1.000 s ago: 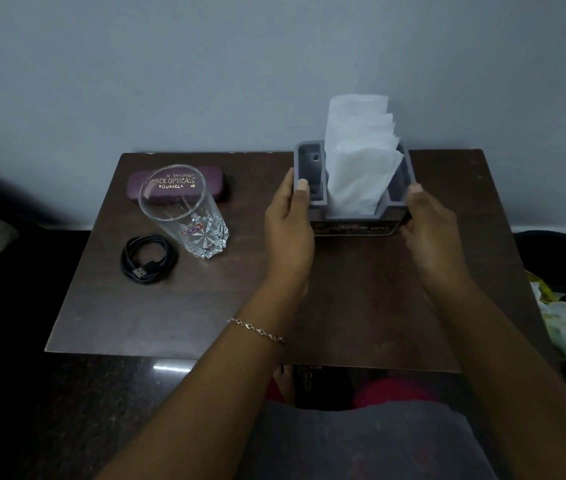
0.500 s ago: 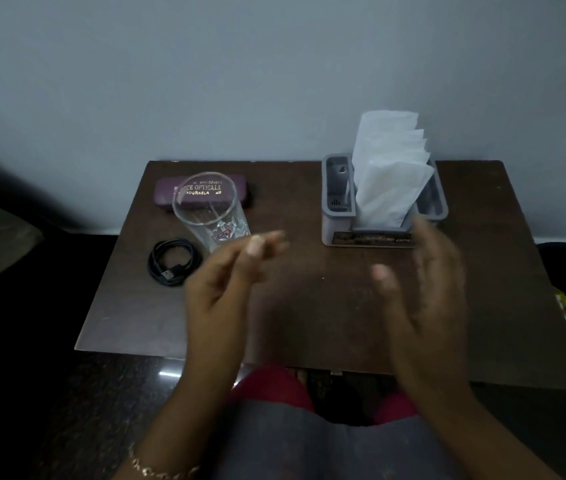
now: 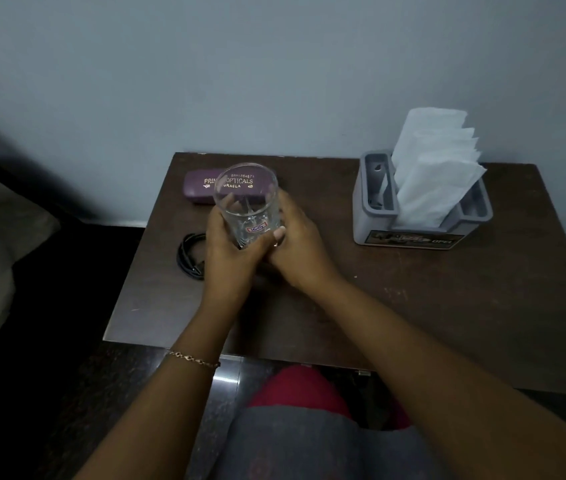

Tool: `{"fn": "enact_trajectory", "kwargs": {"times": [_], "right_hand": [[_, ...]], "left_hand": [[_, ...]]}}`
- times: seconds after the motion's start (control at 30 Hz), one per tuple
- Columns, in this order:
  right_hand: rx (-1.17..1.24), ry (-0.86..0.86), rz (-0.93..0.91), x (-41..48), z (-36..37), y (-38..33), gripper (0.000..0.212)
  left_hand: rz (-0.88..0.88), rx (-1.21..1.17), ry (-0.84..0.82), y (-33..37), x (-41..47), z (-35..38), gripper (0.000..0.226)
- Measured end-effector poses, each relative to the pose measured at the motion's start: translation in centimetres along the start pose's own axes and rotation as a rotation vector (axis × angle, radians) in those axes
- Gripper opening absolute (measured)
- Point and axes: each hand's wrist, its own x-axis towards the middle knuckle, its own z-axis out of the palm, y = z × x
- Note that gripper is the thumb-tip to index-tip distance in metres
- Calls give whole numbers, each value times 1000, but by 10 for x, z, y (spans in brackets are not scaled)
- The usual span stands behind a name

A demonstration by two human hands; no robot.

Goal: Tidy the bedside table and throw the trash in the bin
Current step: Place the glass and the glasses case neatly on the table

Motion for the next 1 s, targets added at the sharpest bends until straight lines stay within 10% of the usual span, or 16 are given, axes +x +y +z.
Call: {"fn": "enact_trajectory", "kwargs": {"times": [1.0], "right_hand": [[27,357,214,-118,-139,26,55]], "left_hand": [[56,8,-544,36,-71,122,71]]}}
